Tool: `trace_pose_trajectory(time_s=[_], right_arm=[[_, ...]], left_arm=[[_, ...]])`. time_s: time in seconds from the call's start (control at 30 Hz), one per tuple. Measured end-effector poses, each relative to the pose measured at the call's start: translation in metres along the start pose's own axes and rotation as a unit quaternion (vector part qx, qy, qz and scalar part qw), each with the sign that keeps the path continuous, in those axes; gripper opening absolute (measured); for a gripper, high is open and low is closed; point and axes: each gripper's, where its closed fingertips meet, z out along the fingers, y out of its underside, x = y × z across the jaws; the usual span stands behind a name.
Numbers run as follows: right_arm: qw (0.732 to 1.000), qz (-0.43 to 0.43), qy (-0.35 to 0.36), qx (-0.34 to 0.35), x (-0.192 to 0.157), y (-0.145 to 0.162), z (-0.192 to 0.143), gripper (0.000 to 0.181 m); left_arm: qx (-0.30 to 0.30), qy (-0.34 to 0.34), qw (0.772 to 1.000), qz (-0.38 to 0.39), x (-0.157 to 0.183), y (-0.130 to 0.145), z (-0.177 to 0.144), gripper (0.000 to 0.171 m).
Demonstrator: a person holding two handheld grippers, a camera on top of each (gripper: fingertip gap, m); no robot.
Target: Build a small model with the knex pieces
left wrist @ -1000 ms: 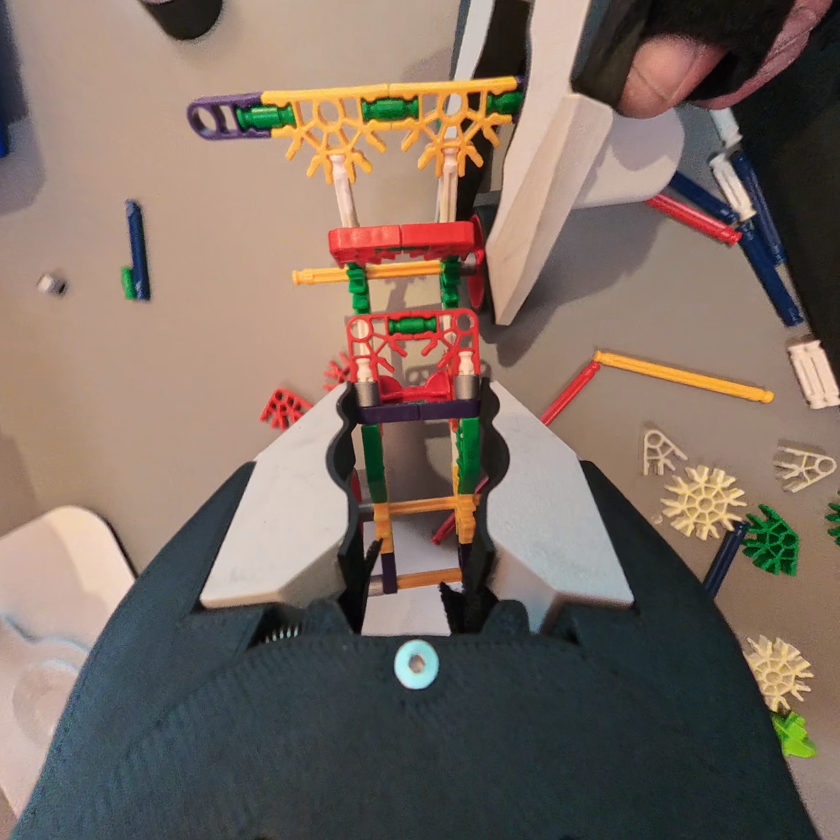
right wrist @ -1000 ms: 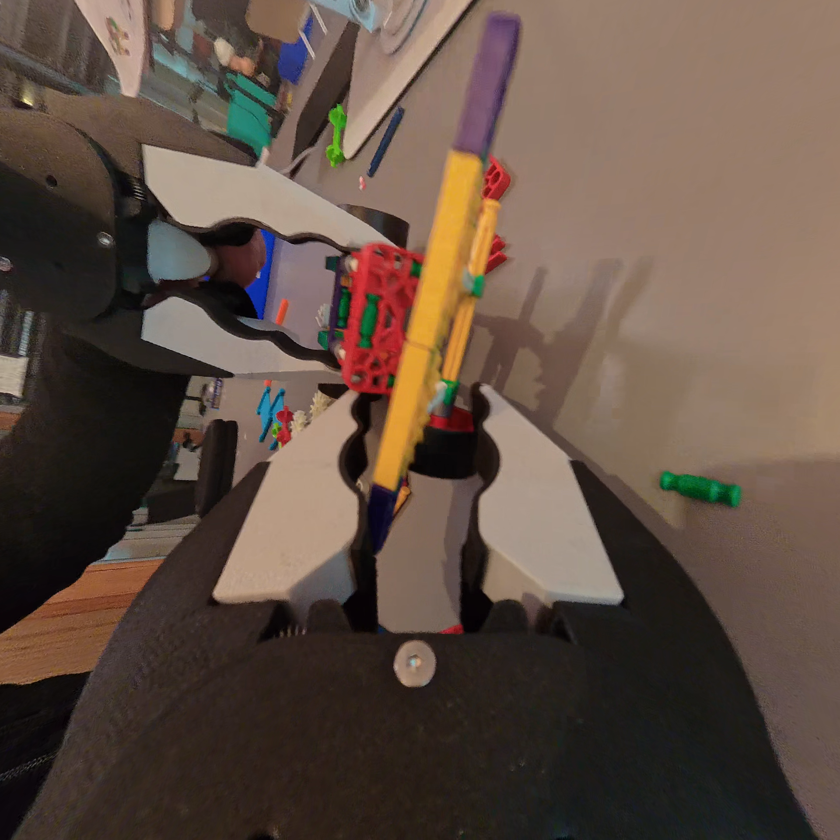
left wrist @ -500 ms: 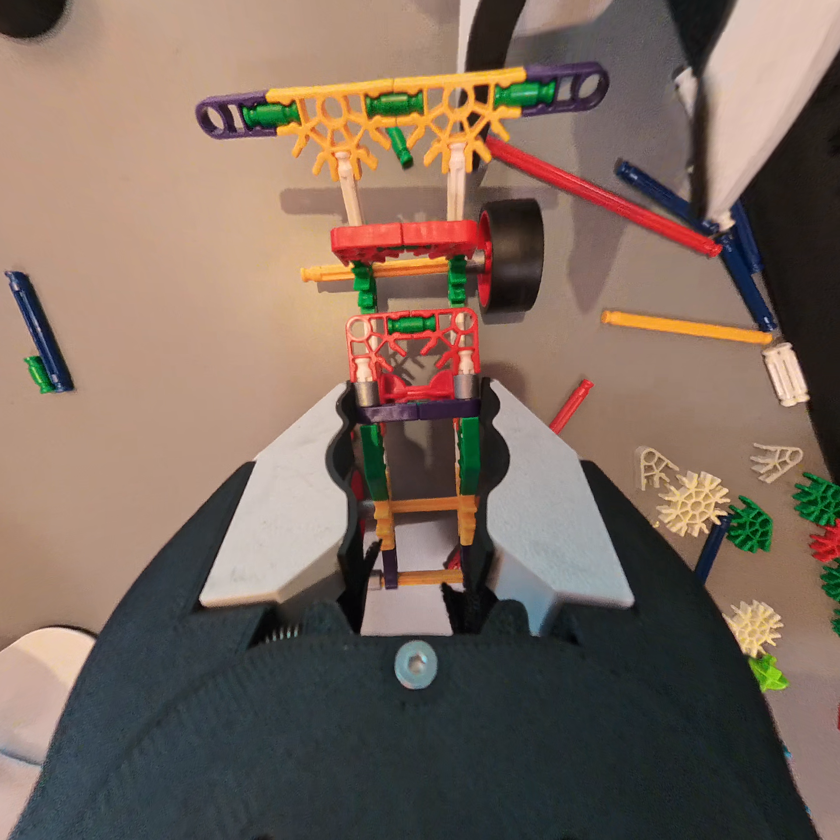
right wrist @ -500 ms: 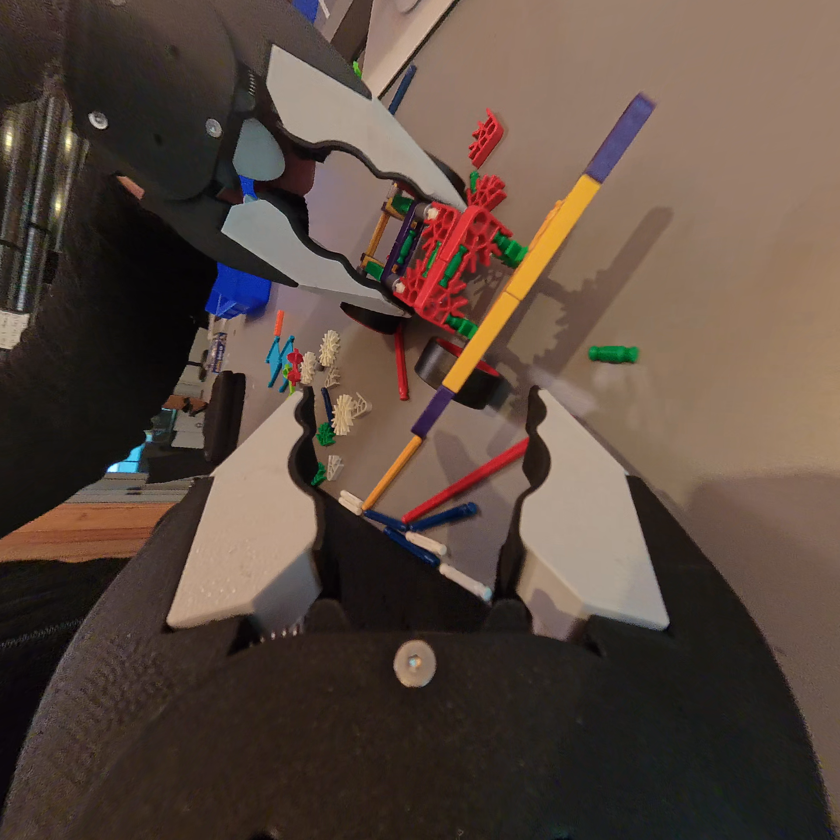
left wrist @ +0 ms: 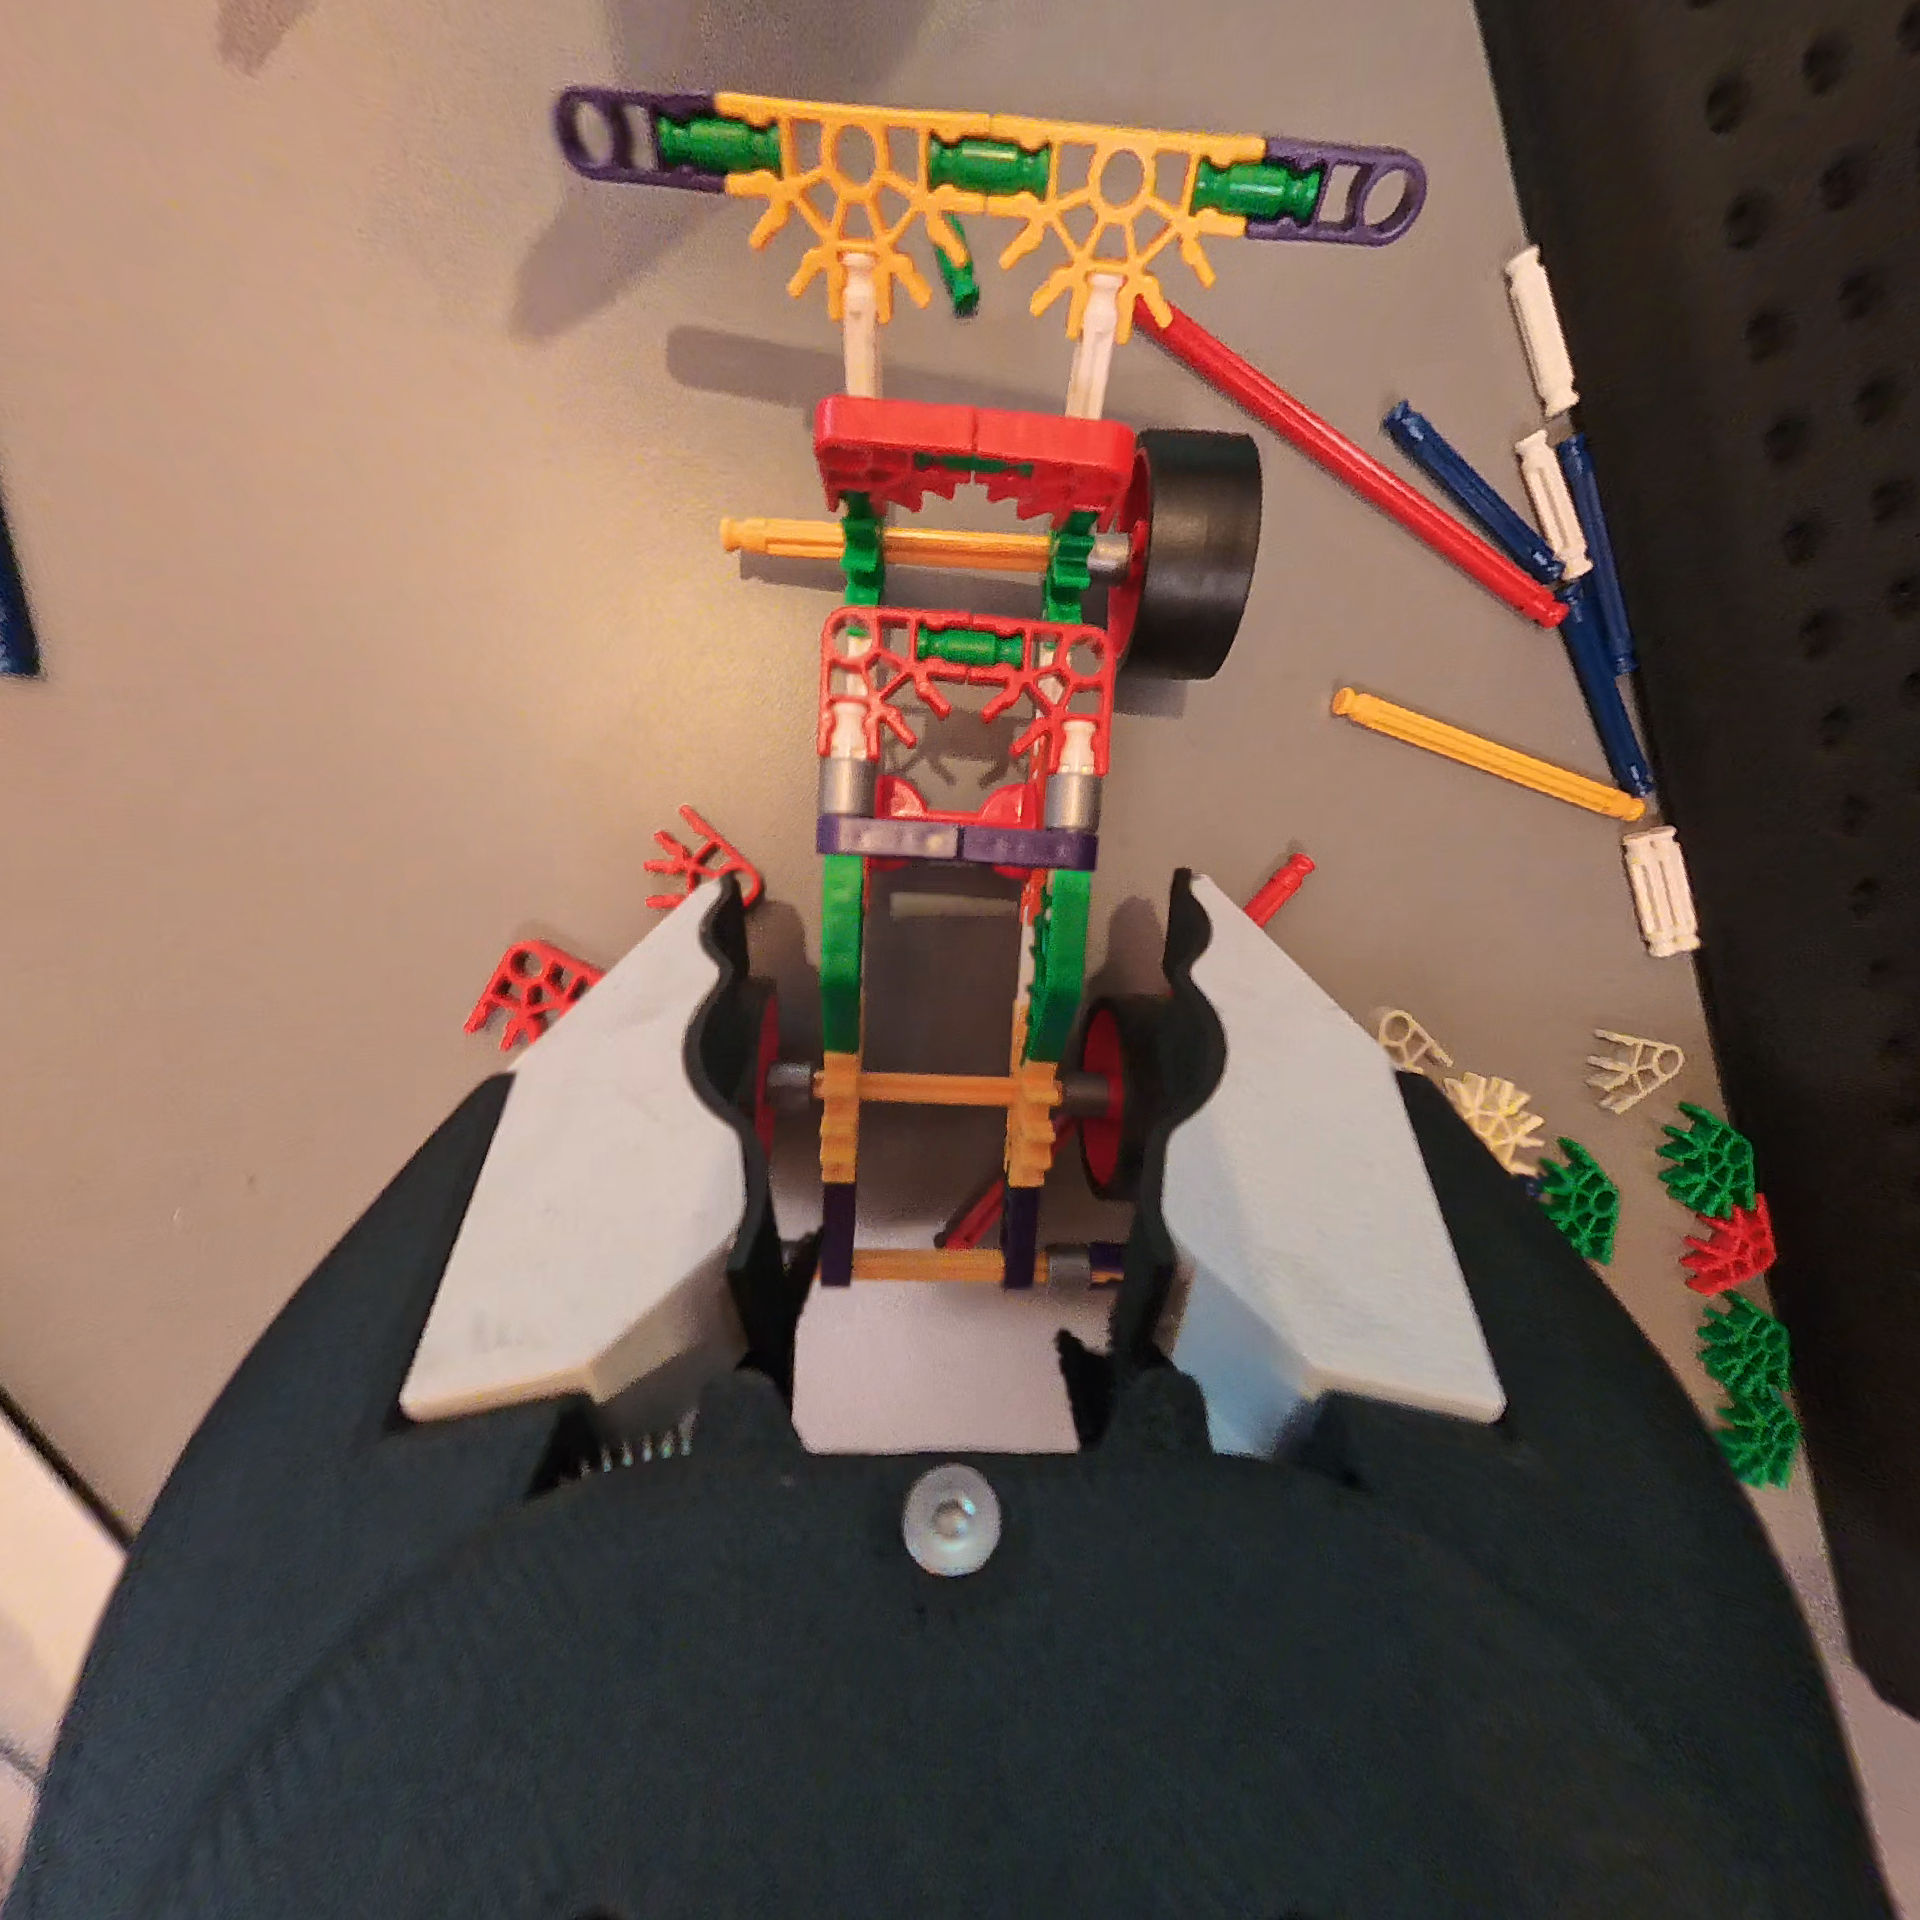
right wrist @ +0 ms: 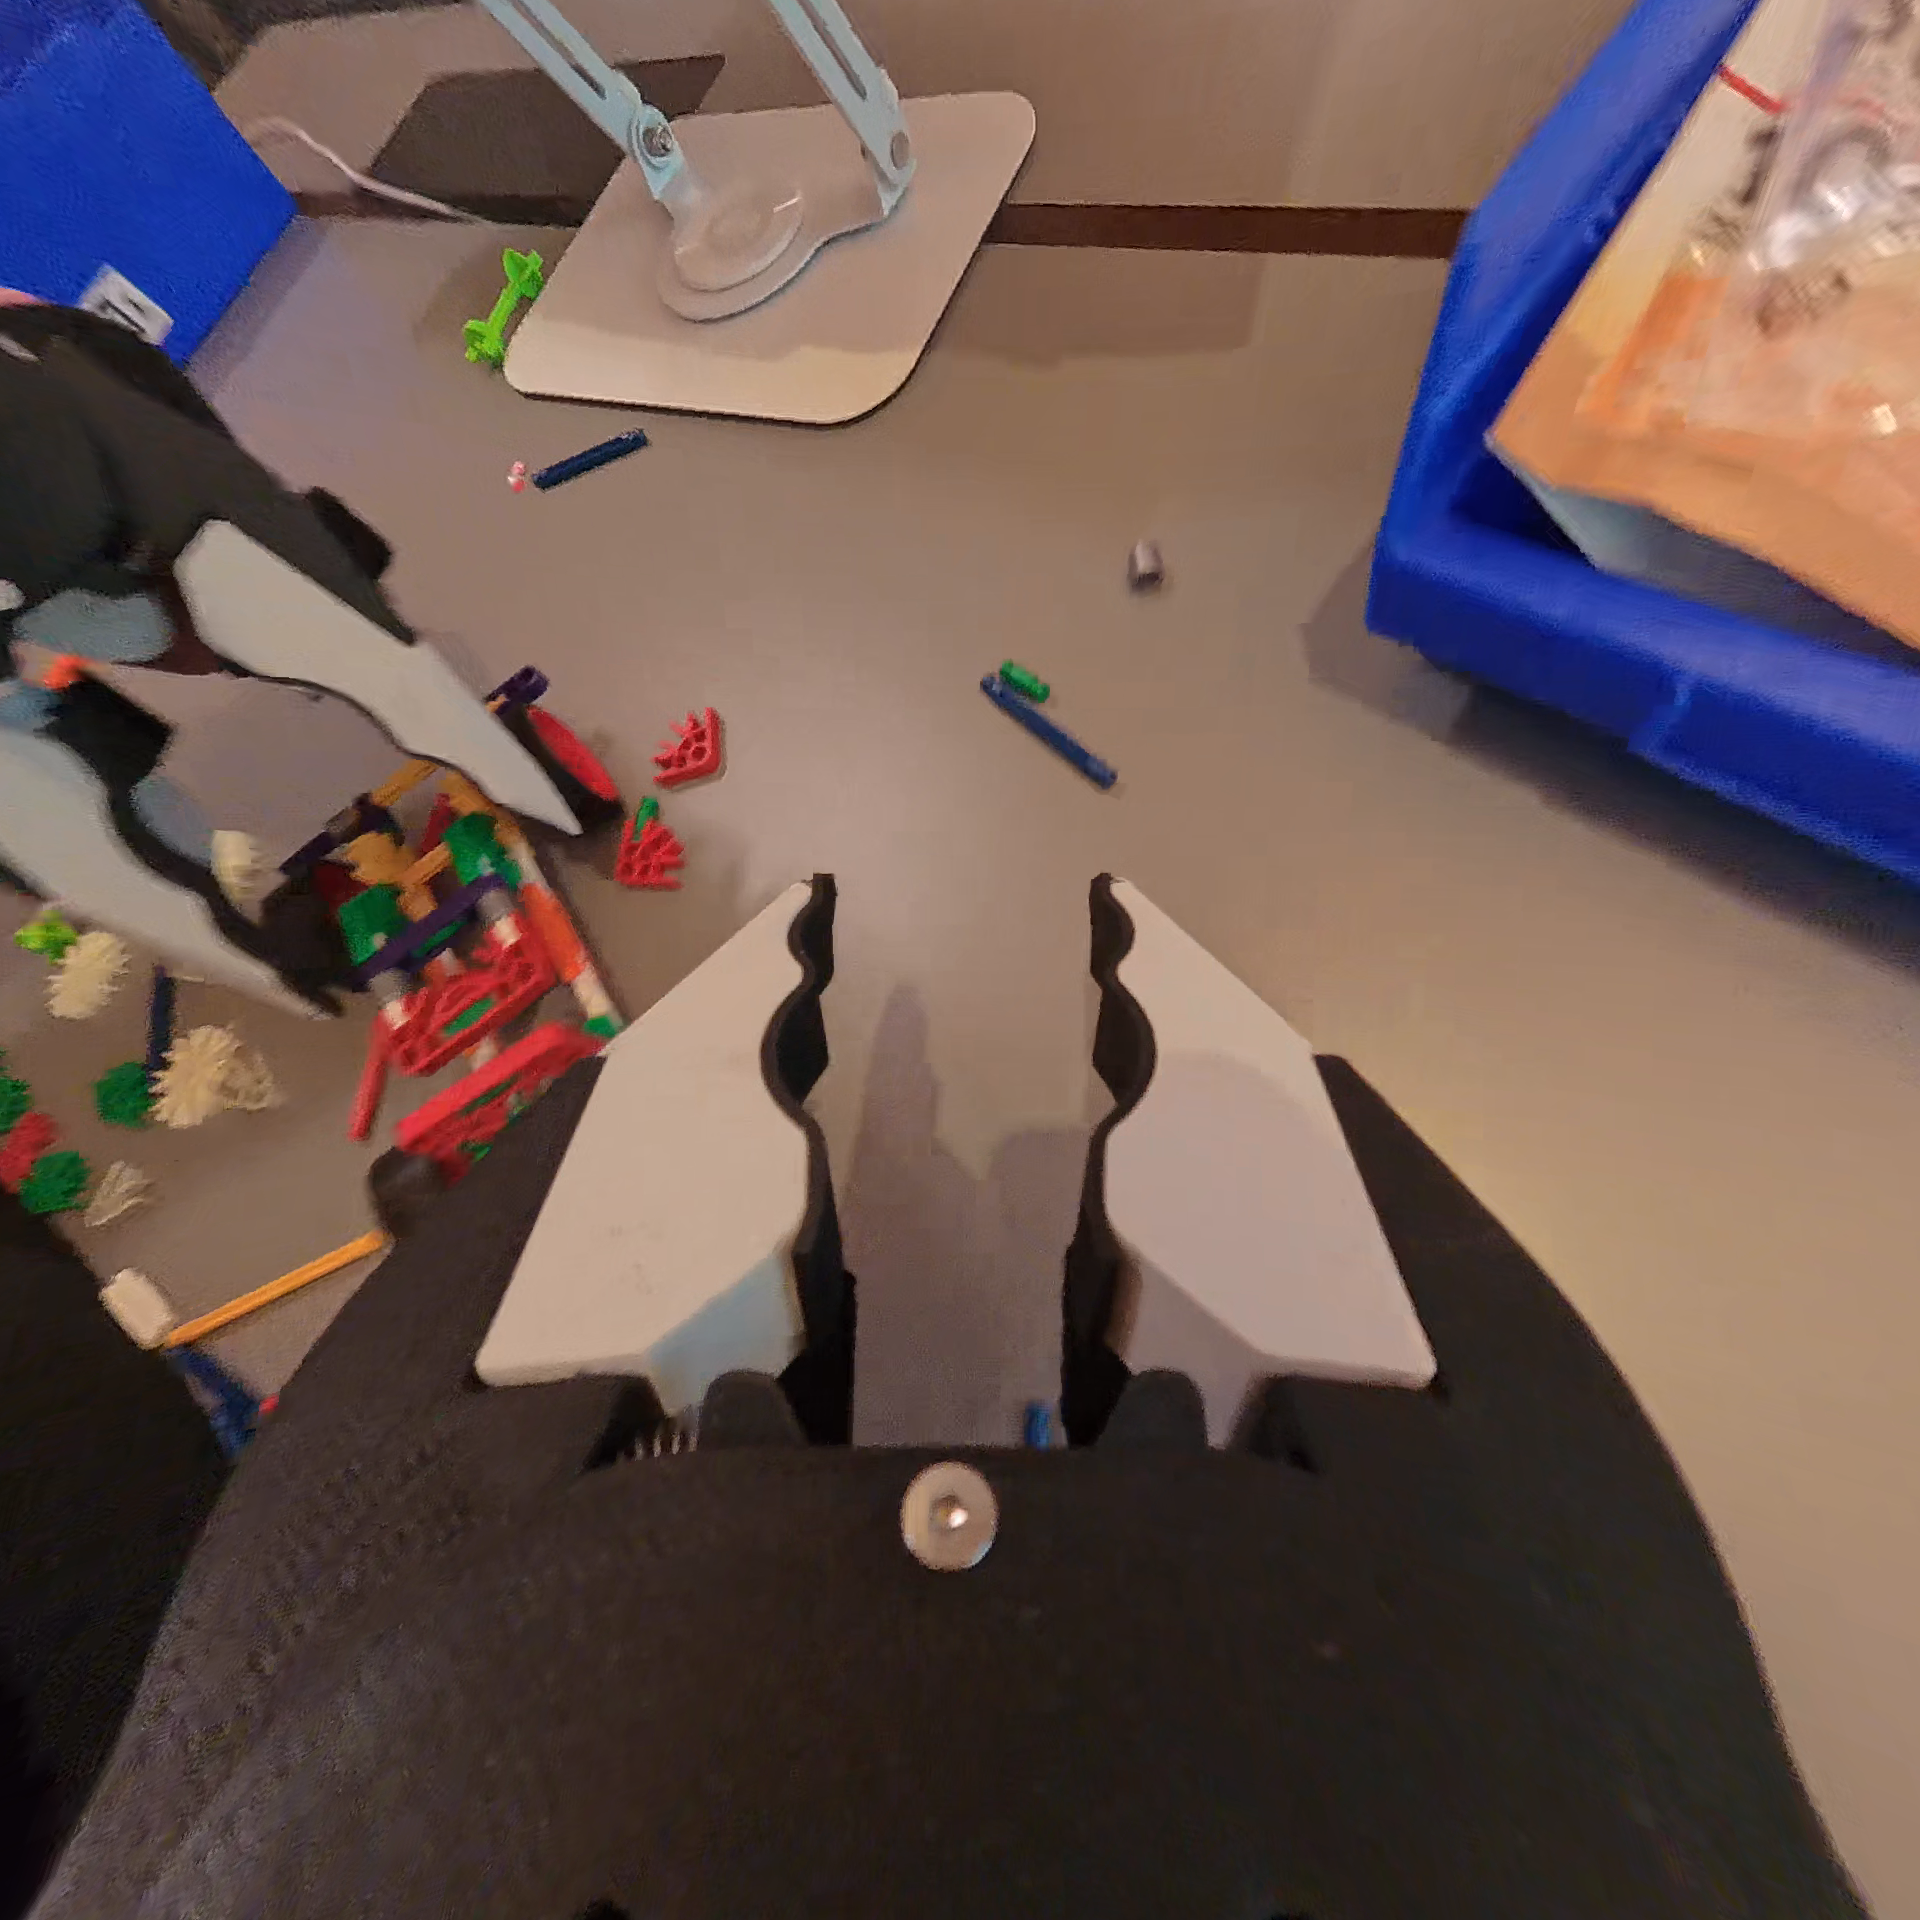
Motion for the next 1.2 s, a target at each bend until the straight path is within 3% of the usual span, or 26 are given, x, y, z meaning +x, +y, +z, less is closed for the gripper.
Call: trace_pose_trajectory(time_s=[0.13,0.27,0.43,0.5,0.73,0.8,0.9,1.0,1.2], right_arm=[[0.996,-0.071,0.028,-0.035,0.022,-0.030,0.062,0.019],[0.992,-0.092,0.052,-0.064,0.037,-0.041,0.110,0.025],[0.985,-0.112,0.092,-0.093,0.054,-0.038,0.139,0.027],[0.984,-0.118,0.090,-0.094,0.055,-0.037,0.143,0.007],[0.991,-0.093,0.043,-0.086,0.042,-0.037,0.133,0.006],[0.994,-0.090,-0.001,-0.069,0.025,-0.039,0.120,0.006],[0.988,-0.115,-0.070,-0.078,-0.004,-0.029,0.096,0.006],[0.969,-0.159,-0.157,-0.106,-0.035,-0.011,0.069,0.006],[0.893,-0.310,-0.262,-0.196,-0.068,0.025,0.027,0.006]], left_arm=[[0.029,-0.039,0.999,-0.024,-0.002,-0.010,-0.014,0.089],[0.021,-0.087,0.996,-0.019,-0.001,-0.022,-0.004,0.096],[0.010,-0.106,0.994,-0.028,0.005,-0.023,0.017,0.099],[0.012,-0.115,0.993,-0.036,0.004,-0.022,0.022,0.095],[0.021,-0.132,0.990,-0.042,0.004,-0.025,0.027,0.084],[0.023,-0.153,0.988,-0.020,0.003,-0.025,0.026,0.055],[0.036,-0.175,0.984,-0.023,0.006,-0.027,0.026,0.055],[0.044,-0.206,0.978,-0.005,0.007,-0.031,0.023,0.055],[0.043,-0.302,0.949,0.073,0.011,-0.032,0.015,0.053]])
